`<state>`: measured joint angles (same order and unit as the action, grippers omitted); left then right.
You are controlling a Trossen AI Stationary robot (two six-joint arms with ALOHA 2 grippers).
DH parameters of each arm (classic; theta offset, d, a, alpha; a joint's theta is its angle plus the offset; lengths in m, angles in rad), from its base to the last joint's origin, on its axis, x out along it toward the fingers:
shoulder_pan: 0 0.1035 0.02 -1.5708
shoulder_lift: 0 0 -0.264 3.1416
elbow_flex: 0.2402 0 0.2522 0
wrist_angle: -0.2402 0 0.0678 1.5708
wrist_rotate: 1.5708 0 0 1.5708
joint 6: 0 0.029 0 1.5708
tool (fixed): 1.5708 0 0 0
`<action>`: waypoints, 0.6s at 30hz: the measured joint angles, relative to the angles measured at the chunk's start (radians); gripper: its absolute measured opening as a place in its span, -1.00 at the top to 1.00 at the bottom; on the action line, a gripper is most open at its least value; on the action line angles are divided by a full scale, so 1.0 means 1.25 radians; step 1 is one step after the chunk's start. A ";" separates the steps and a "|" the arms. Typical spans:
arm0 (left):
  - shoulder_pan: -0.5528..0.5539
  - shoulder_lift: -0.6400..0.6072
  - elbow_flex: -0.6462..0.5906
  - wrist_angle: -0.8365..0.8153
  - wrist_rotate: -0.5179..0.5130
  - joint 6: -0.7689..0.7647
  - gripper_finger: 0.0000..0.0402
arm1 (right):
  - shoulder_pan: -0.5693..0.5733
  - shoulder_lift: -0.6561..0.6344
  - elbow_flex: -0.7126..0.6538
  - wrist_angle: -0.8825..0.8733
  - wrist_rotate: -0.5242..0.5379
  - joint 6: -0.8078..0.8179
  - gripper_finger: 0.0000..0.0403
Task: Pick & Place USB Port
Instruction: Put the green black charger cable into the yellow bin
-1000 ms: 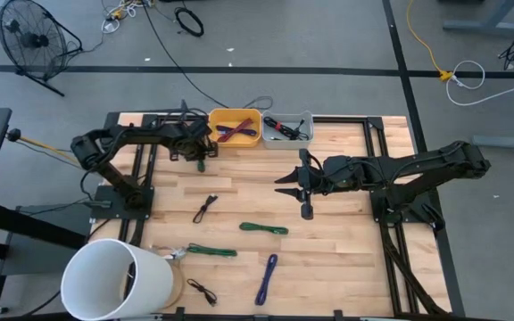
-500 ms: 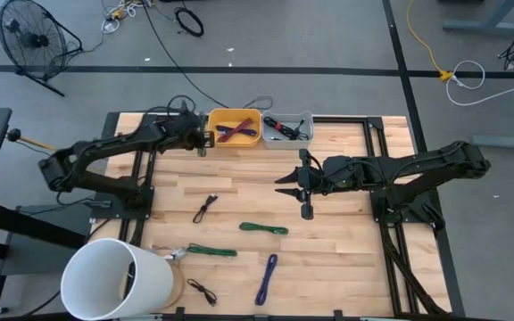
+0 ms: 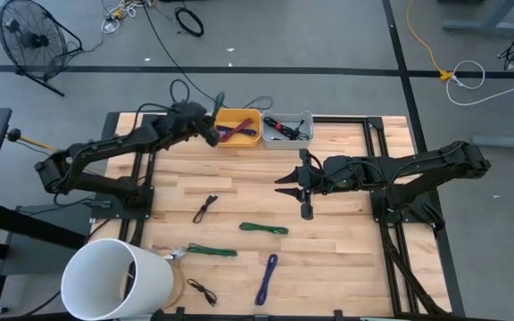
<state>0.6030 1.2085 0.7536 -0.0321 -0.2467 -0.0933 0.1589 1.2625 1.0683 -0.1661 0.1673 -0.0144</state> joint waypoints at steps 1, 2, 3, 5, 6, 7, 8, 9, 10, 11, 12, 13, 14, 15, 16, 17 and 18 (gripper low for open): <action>-0.001 0.005 0.000 0.015 0.012 0.044 0.90 | 0.000 0.000 0.000 0.001 0.000 0.003 0.52; -0.004 0.011 0.001 0.022 0.021 0.083 0.90 | 0.000 0.000 0.000 0.002 0.000 0.003 0.52; -0.007 0.016 0.000 0.020 0.020 0.112 0.90 | 0.000 0.000 0.000 0.004 0.000 0.003 0.52; -0.012 0.035 0.000 0.034 0.018 0.155 0.90 | 0.000 0.000 0.000 0.009 0.000 0.005 0.52; -0.014 0.046 0.000 0.047 0.019 0.172 0.90 | 0.000 0.000 0.000 0.009 0.000 0.005 0.52; -0.015 0.059 0.000 0.064 0.018 0.192 0.90 | 0.000 0.000 0.000 0.010 0.000 0.005 0.52; -0.015 0.074 0.000 0.084 0.016 0.217 0.90 | 0.000 0.000 0.000 0.011 0.000 0.005 0.52; -0.017 0.089 0.000 0.103 0.015 0.242 0.90 | 0.000 0.000 0.000 0.011 0.000 0.005 0.52; -0.019 0.106 0.000 0.119 0.014 0.257 0.90 | 0.000 0.000 0.000 0.012 0.000 0.006 0.52; -0.020 0.124 0.001 0.129 0.013 0.272 0.90 | 0.000 0.000 0.000 0.012 0.000 0.011 0.52; -0.020 0.144 0.006 0.132 0.008 0.277 0.90 | 0.000 0.000 0.000 0.013 0.000 0.012 0.52; -0.020 0.165 0.015 0.134 0.005 0.279 0.90 | 0.000 0.000 0.000 0.013 0.000 0.014 0.52; -0.020 0.185 0.025 0.134 0.005 0.279 0.90 | 0.000 0.000 0.000 0.013 0.000 0.014 0.52; -0.020 0.208 0.039 0.134 0.005 0.280 0.90 | 0.000 0.000 0.000 0.013 0.000 0.015 0.52; -0.020 0.231 0.053 0.136 0.002 0.282 0.90 | 0.000 0.000 0.000 0.013 0.000 0.015 0.52; -0.019 0.254 0.067 0.135 -0.007 0.290 0.90 | 0.000 0.000 0.000 0.013 0.000 0.015 0.52; -0.019 0.276 0.083 0.128 -0.025 0.302 0.90 | 0.000 0.000 0.000 0.013 0.000 0.015 0.52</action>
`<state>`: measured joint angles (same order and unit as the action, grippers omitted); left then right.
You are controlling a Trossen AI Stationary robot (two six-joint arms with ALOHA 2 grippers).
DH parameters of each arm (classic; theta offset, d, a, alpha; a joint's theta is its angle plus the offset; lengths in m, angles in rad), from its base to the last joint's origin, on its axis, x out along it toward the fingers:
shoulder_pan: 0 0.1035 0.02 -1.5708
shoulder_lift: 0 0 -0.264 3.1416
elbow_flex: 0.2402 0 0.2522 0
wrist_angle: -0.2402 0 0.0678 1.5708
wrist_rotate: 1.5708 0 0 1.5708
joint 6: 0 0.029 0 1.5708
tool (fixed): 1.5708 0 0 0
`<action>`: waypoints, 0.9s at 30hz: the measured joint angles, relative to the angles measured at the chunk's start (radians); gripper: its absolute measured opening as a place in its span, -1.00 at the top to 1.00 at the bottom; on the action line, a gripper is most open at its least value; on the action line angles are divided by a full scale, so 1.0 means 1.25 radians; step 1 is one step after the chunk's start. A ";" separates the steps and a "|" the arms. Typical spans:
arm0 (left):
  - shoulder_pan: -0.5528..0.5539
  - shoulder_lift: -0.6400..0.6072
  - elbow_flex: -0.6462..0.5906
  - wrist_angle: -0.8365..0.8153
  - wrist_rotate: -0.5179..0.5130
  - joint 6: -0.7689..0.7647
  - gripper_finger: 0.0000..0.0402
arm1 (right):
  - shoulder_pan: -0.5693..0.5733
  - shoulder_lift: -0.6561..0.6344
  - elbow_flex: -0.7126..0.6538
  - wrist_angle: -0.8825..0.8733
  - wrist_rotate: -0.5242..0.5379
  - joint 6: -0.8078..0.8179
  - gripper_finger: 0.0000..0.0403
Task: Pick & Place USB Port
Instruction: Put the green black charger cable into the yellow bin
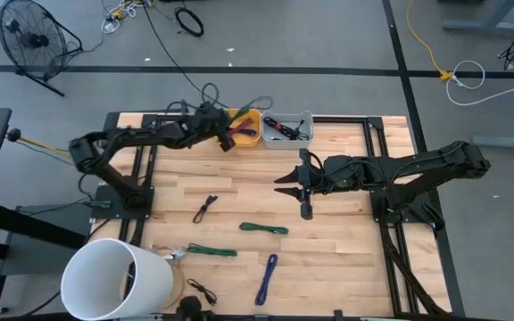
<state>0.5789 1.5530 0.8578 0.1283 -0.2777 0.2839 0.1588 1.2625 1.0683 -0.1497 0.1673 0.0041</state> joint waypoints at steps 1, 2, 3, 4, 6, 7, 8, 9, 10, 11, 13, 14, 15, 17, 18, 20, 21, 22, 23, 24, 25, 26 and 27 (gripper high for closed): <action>0.000 0.020 0.016 -0.005 -0.017 0.013 0.90 | 0.000 0.000 0.000 0.000 0.000 0.000 0.52; 0.000 0.040 0.033 -0.011 -0.034 0.018 0.90 | 0.000 0.000 0.000 0.000 0.000 0.000 0.52; 0.000 0.058 0.051 -0.020 -0.042 0.019 0.90 | 0.000 0.000 0.000 -0.001 -0.001 0.001 0.52; 0.000 0.073 0.068 -0.034 -0.041 0.019 0.90 | 0.000 0.000 0.000 -0.001 -0.001 0.001 0.52; 0.000 0.104 0.099 -0.074 -0.048 0.027 0.90 | 0.000 0.000 0.000 -0.003 -0.001 0.001 0.52; 0.000 0.118 0.112 -0.093 -0.055 0.034 0.90 | 0.000 0.000 0.000 -0.003 -0.001 0.003 0.52; 0.000 0.130 0.122 -0.111 -0.069 0.044 0.90 | 0.000 0.000 0.000 -0.004 -0.001 0.003 0.52; 0.000 0.143 0.133 -0.124 -0.088 0.053 0.90 | 0.000 0.000 0.000 -0.004 -0.001 0.003 0.52; 0.000 0.153 0.144 -0.135 -0.103 0.055 0.90 | 0.000 0.000 0.000 -0.005 -0.001 0.003 0.52; 0.000 0.163 0.154 -0.152 -0.118 0.054 0.90 | 0.000 0.000 0.000 -0.008 -0.002 0.006 0.52; 0.003 0.178 0.163 -0.173 -0.128 0.052 0.90 | 0.000 0.000 0.000 -0.008 -0.002 0.012 0.52; 0.005 0.183 0.163 -0.179 -0.131 0.057 0.90 | 0.000 0.000 0.000 -0.009 -0.002 0.012 0.52; 0.005 0.188 0.163 -0.174 -0.131 0.059 0.90 | 0.000 0.000 0.000 -0.009 -0.002 0.012 0.52; 0.005 0.189 0.162 -0.180 -0.131 0.053 0.90 | 0.000 0.000 0.000 -0.009 -0.002 0.012 0.52; 0.005 0.188 0.162 -0.178 -0.132 0.051 0.87 | 0.000 0.000 0.000 -0.008 -0.002 0.012 0.52; 0.005 0.188 0.161 -0.180 -0.132 0.052 0.73 | 0.000 0.000 0.000 -0.009 -0.002 0.012 0.52; 0.005 0.188 0.161 -0.180 -0.132 0.053 0.65 | 0.000 0.000 0.000 -0.009 -0.002 0.011 0.52; 0.004 0.188 0.162 -0.180 -0.134 0.053 0.58 | 0.000 0.000 0.000 -0.008 -0.002 0.011 0.52; 0.004 0.188 0.162 -0.178 -0.133 0.053 0.50 | 0.000 0.000 0.000 -0.009 -0.001 0.011 0.52; 0.004 0.188 0.162 -0.177 -0.133 0.053 0.44 | 0.000 0.000 0.000 -0.009 -0.001 0.011 0.52; 0.004 0.188 0.162 -0.177 -0.135 0.053 0.39 | 0.000 0.000 0.000 -0.009 -0.001 0.011 0.52; 0.004 0.188 0.162 -0.177 -0.138 0.053 0.34 | 0.000 0.000 0.000 -0.009 -0.001 0.011 0.52; 0.004 0.188 0.162 -0.177 -0.139 0.053 0.30 | 0.000 0.000 0.000 -0.009 -0.001 0.011 0.52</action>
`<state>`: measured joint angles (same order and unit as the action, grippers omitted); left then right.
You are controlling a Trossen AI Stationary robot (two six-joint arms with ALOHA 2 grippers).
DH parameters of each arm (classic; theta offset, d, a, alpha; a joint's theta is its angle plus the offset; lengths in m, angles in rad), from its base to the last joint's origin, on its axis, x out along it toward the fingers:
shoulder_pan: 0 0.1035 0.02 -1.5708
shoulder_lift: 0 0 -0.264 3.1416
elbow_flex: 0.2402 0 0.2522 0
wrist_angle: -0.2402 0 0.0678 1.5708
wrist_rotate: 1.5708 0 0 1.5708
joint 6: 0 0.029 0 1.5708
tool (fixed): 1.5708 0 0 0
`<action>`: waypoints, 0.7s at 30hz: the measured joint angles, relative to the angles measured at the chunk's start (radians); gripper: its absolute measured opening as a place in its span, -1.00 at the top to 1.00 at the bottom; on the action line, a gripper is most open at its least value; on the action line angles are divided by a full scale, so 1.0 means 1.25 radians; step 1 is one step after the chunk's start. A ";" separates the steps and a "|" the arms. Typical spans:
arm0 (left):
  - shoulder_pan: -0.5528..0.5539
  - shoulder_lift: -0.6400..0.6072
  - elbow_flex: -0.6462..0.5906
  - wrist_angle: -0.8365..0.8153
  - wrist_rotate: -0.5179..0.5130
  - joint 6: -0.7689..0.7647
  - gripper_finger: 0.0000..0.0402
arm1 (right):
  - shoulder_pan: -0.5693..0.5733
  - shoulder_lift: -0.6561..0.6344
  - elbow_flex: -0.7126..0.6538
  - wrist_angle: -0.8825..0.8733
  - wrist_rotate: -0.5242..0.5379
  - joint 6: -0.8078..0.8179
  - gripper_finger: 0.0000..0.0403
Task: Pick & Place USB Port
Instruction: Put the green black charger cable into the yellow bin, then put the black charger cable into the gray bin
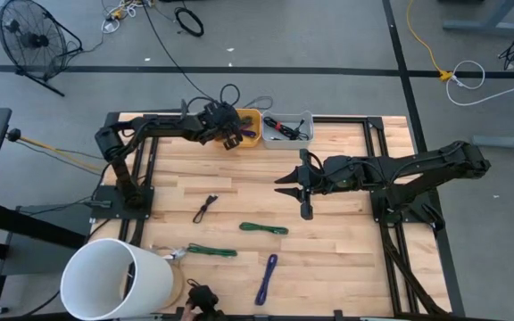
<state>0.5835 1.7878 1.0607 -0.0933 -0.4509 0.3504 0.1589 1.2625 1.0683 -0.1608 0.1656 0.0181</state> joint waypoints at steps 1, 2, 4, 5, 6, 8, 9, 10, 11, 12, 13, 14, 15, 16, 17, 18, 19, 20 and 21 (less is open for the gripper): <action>0.000 0.000 0.000 0.000 -0.001 -0.001 0.27 | 0.000 0.000 0.000 0.000 0.000 0.000 0.52; -0.002 0.000 0.000 0.000 -0.001 -0.003 0.25 | 0.000 0.000 0.000 0.000 0.000 0.000 0.52; -0.004 0.000 0.000 0.002 -0.001 -0.016 0.22 | 0.000 0.000 0.000 -0.003 0.000 0.000 0.52; -0.008 0.000 0.000 0.004 -0.002 -0.017 0.21 | 0.000 0.000 0.000 -0.006 0.000 0.000 0.52; -0.012 -0.002 0.000 0.006 -0.008 -0.018 0.20 | 0.000 0.000 0.000 -0.006 0.000 0.000 0.52; -0.024 -0.014 0.000 0.001 -0.021 -0.020 0.20 | 0.000 0.000 0.000 -0.006 0.001 0.000 0.52; -0.032 -0.023 0.000 0.003 -0.026 -0.021 0.20 | 0.000 0.000 0.000 -0.007 0.001 0.000 0.52; -0.041 -0.037 0.001 -0.007 -0.027 -0.028 0.21 | 0.000 0.000 0.000 -0.009 0.001 0.000 0.52; -0.051 -0.053 0.001 -0.021 -0.028 -0.042 0.21 | 0.000 0.000 0.000 -0.012 0.001 -0.001 0.52; -0.063 -0.069 0.001 -0.029 -0.028 -0.058 0.22 | 0.000 0.000 0.000 -0.012 0.001 -0.001 0.52; -0.075 -0.090 0.001 -0.049 -0.027 -0.081 0.22 | 0.000 0.000 0.000 -0.012 0.001 -0.001 0.52; -0.089 -0.113 0.001 -0.078 -0.028 -0.105 0.22 | 0.000 0.000 0.000 -0.012 0.001 -0.001 0.52; -0.104 -0.136 0.001 -0.104 -0.028 -0.135 0.22 | 0.000 0.000 0.000 -0.012 0.001 -0.001 0.52; -0.120 -0.161 0.001 -0.136 -0.026 -0.168 0.22 | 0.000 0.000 0.000 -0.013 0.001 -0.001 0.52; -0.137 -0.186 0.001 -0.175 -0.020 -0.201 0.22 | 0.000 0.000 0.000 -0.015 0.001 -0.001 0.52; -0.155 -0.214 0.001 -0.215 -0.009 -0.239 0.22 | 0.000 0.000 0.000 -0.017 0.001 -0.001 0.52; -0.171 -0.241 0.001 -0.257 0.009 -0.284 0.22 | 0.000 0.000 0.000 -0.018 0.001 -0.001 0.52; -0.189 -0.265 0.001 -0.297 0.030 -0.339 0.22 | 0.000 0.000 0.000 -0.020 0.001 -0.001 0.52; -0.205 -0.290 0.001 -0.331 0.059 -0.397 0.22 | 0.000 0.000 0.000 -0.021 0.001 -0.001 0.52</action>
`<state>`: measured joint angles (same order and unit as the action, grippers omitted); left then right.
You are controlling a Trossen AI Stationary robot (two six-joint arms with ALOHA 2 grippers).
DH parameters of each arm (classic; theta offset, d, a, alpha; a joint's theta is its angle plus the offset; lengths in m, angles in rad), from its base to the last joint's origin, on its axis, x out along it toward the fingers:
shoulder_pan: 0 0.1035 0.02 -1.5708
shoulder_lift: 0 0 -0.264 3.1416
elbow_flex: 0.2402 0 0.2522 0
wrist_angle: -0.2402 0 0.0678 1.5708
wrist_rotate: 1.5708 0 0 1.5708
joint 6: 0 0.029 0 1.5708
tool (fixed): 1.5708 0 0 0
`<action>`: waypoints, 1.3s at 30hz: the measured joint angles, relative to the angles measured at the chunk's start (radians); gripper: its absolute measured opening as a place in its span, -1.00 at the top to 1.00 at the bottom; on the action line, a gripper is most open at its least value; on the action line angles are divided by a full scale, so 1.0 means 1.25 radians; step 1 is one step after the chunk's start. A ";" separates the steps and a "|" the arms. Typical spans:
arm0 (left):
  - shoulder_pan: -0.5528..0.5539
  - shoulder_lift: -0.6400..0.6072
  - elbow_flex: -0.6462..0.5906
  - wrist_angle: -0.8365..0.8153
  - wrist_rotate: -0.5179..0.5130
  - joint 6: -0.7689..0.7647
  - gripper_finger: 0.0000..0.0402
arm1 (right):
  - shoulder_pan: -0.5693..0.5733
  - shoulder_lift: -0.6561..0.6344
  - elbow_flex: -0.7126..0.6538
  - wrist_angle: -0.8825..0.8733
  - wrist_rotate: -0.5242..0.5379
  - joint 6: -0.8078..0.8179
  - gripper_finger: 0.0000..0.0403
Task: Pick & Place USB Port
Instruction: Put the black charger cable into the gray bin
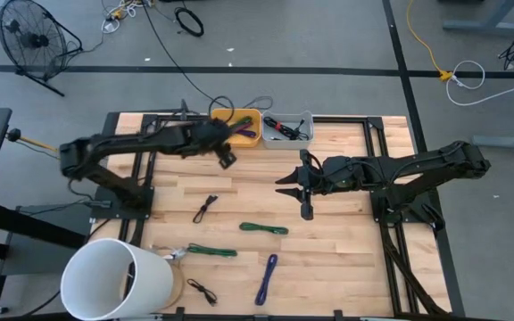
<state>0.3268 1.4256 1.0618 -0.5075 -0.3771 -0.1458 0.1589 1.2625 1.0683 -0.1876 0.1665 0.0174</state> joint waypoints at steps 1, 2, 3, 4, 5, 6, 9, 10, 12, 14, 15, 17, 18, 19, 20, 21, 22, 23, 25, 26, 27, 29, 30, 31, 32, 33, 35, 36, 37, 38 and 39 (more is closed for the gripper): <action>-0.013 -0.023 0.000 -0.037 0.032 -0.057 0.22 | 0.000 0.000 0.000 -0.001 0.000 0.000 0.52; -0.029 -0.042 0.000 -0.066 0.060 -0.111 0.22 | 0.000 0.000 0.000 -0.003 0.000 0.000 0.52; -0.042 -0.059 0.000 -0.087 0.085 -0.153 0.22 | 0.000 0.000 0.000 -0.002 0.000 0.000 0.52; -0.055 -0.075 0.000 -0.115 0.107 -0.183 0.22 | 0.000 0.000 0.000 -0.002 0.000 0.000 0.52; -0.069 -0.087 0.000 -0.142 0.120 -0.200 0.22 | 0.000 0.000 0.000 -0.002 0.000 0.000 0.52; -0.082 -0.098 0.000 -0.165 0.129 -0.216 0.22 | 0.000 0.000 0.000 -0.002 0.000 0.000 0.52; -0.118 -0.120 0.000 -0.251 0.133 -0.253 0.22 | 0.000 0.000 0.000 -0.003 -0.001 0.000 0.52; -0.128 -0.121 0.000 -0.281 0.134 -0.274 0.22 | 0.000 0.000 0.000 -0.004 -0.001 0.000 0.52; -0.150 -0.121 0.000 -0.350 0.133 -0.325 0.22 | 0.000 0.000 0.000 -0.006 -0.001 0.000 0.52; -0.173 -0.118 -0.004 -0.390 0.134 -0.370 0.22 | 0.000 0.000 0.000 -0.006 -0.001 0.000 0.52; -0.186 -0.113 -0.010 -0.391 0.141 -0.390 0.22 | 0.000 0.000 0.000 -0.006 -0.001 0.000 0.52; -0.209 -0.107 -0.026 -0.395 0.179 -0.424 0.22 | 0.000 0.000 0.000 -0.006 -0.001 0.000 0.52; -0.221 -0.106 -0.033 -0.395 0.192 -0.442 0.22 | 0.000 0.000 0.000 -0.006 -0.001 0.000 0.52; -0.233 -0.100 -0.040 -0.390 0.201 -0.459 0.22 | 0.000 0.000 0.000 -0.006 -0.001 0.000 0.52; -0.244 -0.094 -0.050 -0.387 0.206 -0.471 0.22 | 0.000 0.000 0.000 -0.006 -0.001 0.000 0.52; -0.253 -0.088 -0.064 -0.387 0.208 -0.481 0.22 | 0.000 0.000 0.000 -0.006 -0.001 0.001 0.52; -0.261 -0.082 -0.075 -0.389 0.211 -0.488 0.22 | 0.000 0.000 0.000 -0.006 -0.001 0.007 0.52; -0.269 -0.076 -0.085 -0.376 0.214 -0.497 0.22 | 0.000 0.000 0.000 -0.007 -0.001 0.012 0.52; -0.281 -0.066 -0.109 -0.351 0.225 -0.516 0.22 | 0.000 0.000 0.000 -0.010 -0.001 0.016 0.52; -0.288 -0.061 -0.122 -0.346 0.237 -0.530 0.22 | 0.000 0.000 0.000 -0.008 -0.001 0.016 0.52; -0.294 -0.054 -0.134 -0.326 0.255 -0.544 0.22 | 0.000 0.000 0.000 -0.008 -0.001 0.016 0.52; -0.306 -0.043 -0.156 -0.277 0.284 -0.555 0.22 | 0.000 0.000 0.000 -0.008 -0.002 0.019 0.52; -0.312 -0.036 -0.165 -0.268 0.291 -0.565 0.22 | 0.000 0.000 0.000 -0.007 -0.001 0.021 0.52; -0.318 -0.027 -0.175 -0.259 0.299 -0.569 0.22 | 0.000 0.000 0.000 -0.006 -0.001 0.021 0.52; -0.322 -0.018 -0.184 -0.244 0.302 -0.570 0.22 | 0.000 0.000 0.000 -0.006 -0.001 0.021 0.52; -0.326 -0.011 -0.189 -0.236 0.301 -0.574 0.22 | 0.000 0.000 0.000 -0.005 -0.001 0.022 0.52; -0.328 0.004 -0.195 -0.232 0.301 -0.589 0.22 | 0.000 0.000 0.000 -0.002 -0.001 0.022 0.52; -0.328 0.013 -0.198 -0.233 0.301 -0.590 0.22 | 0.000 0.000 0.000 -0.002 -0.001 0.022 0.52; -0.328 0.022 -0.199 -0.230 0.301 -0.590 0.22 | 0.000 0.000 0.000 0.000 -0.001 0.022 0.52; -0.328 0.032 -0.199 -0.226 0.301 -0.592 0.22 | 0.000 0.000 0.001 0.002 -0.001 0.022 0.52; -0.328 0.041 -0.199 -0.220 0.300 -0.593 0.22 | 0.000 0.000 0.001 0.001 -0.001 0.022 0.52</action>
<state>-0.0837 1.4771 0.8131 -0.7830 -0.0016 -0.8867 0.1589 1.2629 1.0691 -0.1866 0.1649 0.0453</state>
